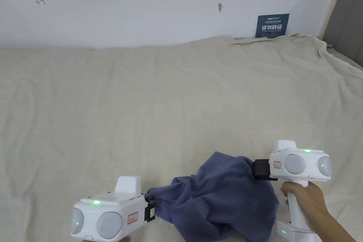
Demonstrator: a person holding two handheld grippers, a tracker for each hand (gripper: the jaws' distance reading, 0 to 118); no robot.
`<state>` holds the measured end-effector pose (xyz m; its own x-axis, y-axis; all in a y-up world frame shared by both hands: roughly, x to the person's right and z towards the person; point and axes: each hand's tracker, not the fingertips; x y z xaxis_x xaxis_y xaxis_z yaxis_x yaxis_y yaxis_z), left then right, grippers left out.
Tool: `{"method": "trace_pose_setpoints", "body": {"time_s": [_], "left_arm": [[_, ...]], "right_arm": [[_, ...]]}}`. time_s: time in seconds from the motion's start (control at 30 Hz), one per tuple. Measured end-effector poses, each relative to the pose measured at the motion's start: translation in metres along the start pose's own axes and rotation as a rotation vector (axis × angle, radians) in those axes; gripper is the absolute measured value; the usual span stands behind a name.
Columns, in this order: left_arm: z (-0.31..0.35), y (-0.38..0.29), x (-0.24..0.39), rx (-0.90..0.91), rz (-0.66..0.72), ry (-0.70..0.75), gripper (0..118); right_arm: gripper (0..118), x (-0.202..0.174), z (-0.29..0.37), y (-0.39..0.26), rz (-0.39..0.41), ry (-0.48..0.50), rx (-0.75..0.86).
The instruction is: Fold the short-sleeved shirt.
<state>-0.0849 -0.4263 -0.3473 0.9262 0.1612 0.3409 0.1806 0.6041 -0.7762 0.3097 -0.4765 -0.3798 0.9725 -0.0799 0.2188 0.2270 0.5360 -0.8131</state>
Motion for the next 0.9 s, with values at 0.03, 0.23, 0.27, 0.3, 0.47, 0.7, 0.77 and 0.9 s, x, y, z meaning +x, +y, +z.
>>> {"method": "trace_pose_setpoints", "body": {"time_s": [0.03, 0.23, 0.27, 0.3, 0.47, 0.7, 0.77, 0.9], "left_arm": [[0.000, 0.000, 0.000, 0.000, 0.002, -0.001, 0], [-0.001, -0.002, 0.000, -0.003, 0.008, -0.004, 0], [-0.001, -0.003, 0.000, -0.003, 0.008, -0.004, 0], [-0.001, -0.003, 0.000, -0.003, 0.007, -0.004, 0], [0.004, -0.003, -0.004, 0.021, 0.028, -0.009, 0], [0.026, 0.012, -0.019, 0.103, 0.105, -0.024, 0], [0.034, 0.020, -0.027, 0.129, 0.129, -0.019, 0], [0.057, 0.043, -0.046, 0.190, 0.150, 0.014, 0]], "right_arm": [[81, -0.003, -0.001, -0.004, 0.007, 0.016, -0.013], [13, -0.013, -0.013, -0.023, 0.006, 0.063, -0.038], [10, -0.012, -0.011, -0.021, -0.003, 0.068, -0.033], [9, -0.010, -0.009, -0.020, -0.019, 0.078, -0.031], [7, -0.016, 0.034, -0.017, -0.018, 0.097, 0.055], [7, 0.004, 0.097, 0.012, -0.011, 0.147, 0.228], [7, 0.000, 0.126, 0.019, -0.013, 0.156, 0.257], [7, 0.001, 0.170, 0.036, 0.007, 0.148, 0.333]]}}
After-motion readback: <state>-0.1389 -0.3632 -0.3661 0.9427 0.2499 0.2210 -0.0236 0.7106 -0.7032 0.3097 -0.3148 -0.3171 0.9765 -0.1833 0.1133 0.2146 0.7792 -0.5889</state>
